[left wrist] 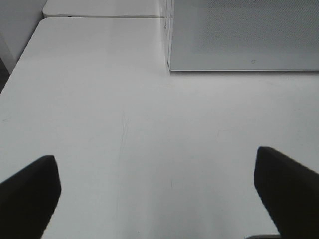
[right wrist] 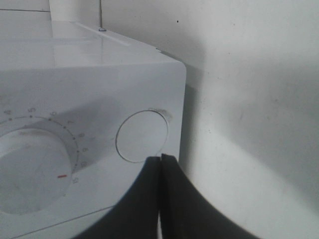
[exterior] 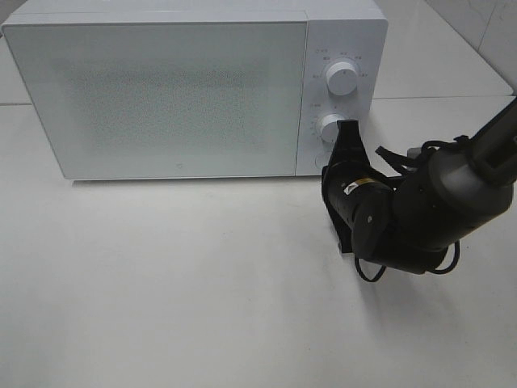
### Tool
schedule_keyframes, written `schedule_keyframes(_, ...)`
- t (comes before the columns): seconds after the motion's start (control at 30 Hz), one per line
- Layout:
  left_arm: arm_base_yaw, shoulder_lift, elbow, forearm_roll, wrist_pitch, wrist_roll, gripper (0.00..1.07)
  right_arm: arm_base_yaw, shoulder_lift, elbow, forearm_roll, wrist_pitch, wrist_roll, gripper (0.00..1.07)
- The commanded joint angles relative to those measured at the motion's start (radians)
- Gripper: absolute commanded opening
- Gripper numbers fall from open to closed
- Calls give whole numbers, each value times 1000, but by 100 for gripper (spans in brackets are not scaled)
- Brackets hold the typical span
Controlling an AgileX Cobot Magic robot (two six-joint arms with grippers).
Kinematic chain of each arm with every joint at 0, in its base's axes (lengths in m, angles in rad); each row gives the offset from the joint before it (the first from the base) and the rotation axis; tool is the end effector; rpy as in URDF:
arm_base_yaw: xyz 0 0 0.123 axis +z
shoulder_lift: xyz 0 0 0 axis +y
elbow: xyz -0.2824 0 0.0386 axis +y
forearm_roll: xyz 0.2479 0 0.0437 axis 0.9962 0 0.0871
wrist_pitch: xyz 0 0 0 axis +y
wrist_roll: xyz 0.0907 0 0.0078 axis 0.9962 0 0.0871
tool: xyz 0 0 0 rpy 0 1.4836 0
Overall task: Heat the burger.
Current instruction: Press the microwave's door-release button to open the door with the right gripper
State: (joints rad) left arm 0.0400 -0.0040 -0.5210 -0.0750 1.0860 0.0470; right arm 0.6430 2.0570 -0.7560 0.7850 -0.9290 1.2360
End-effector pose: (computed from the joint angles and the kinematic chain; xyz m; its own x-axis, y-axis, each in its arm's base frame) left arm -0.0089 -0.0064 0.2811 -0.4546 -0.0062 -0.8907 0.0245 0.9995 -0.0195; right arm 0.3043 0.1636 0.0942 -0.0141 0.9980 -0.0619 0.3627 0.0628 0.9298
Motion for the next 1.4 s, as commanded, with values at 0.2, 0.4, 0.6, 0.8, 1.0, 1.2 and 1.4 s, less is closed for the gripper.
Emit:
schedule_keyframes(0.2, 3, -6, 3, -1, -14, -1, 98, -14, 23, -51, -8, 4, -9, 0)
schedule_keyframes(0.4, 3, -6, 3, -1, -14, -1, 98, -24, 35, -74, -3, 4, -18, 0)
schedule_keyframes(0.6, 3, -6, 3, -1, -14, -1, 98, -37, 46, -87, 5, 5, -21, 0)
schedule_keyframes(0.8, 3, -6, 3, -1, -14, -1, 98, -37, 61, -104, 9, 10, -23, 0)
schedule_keyframes(1.0, 3, -6, 3, -1, -14, -1, 98, -37, 89, -141, 19, 29, -26, 0)
schedule_keyframes(1.2, 3, -6, 3, -1, -14, -1, 98, -48, 92, -153, 48, -21, -45, 0)
schedule_keyframes(1.4, 3, -6, 3, -1, -14, -1, 98, -64, 92, -153, 50, -24, -44, 0)
